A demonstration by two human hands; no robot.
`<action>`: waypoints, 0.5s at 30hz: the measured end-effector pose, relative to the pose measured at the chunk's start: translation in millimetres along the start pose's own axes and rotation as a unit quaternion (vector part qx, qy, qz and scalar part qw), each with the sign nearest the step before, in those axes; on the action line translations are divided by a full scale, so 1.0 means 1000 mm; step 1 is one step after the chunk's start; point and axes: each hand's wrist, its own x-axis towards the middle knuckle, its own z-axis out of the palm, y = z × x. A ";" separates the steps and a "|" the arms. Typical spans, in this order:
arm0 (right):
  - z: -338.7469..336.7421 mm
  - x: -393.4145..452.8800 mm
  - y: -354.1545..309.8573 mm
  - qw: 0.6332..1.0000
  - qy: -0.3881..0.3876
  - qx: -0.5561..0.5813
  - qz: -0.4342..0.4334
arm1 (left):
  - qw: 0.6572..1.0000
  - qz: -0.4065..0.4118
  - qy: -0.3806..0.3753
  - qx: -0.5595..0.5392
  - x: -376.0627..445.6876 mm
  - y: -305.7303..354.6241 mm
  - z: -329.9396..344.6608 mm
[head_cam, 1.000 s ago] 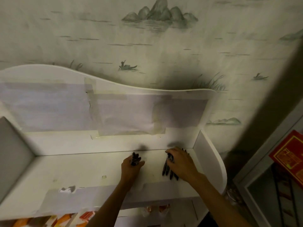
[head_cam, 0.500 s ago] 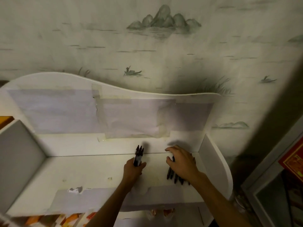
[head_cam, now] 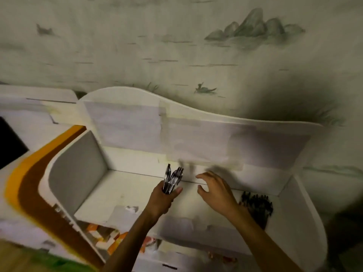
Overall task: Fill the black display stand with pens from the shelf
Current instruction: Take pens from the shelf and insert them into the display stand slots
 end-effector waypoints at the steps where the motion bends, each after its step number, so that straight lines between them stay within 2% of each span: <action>1: 0.005 0.004 -0.009 1.000 -0.004 0.004 -0.007 | 1.000 -0.003 0.006 -0.013 -0.006 0.000 -0.011; 9: 0.052 0.021 -0.114 0.997 -0.033 0.026 -0.068 | 0.993 0.030 0.108 -0.024 -0.059 0.002 -0.118; 15: 0.089 0.019 -0.212 0.992 -0.044 0.035 -0.116 | 0.985 0.054 0.151 -0.062 -0.100 -0.011 -0.211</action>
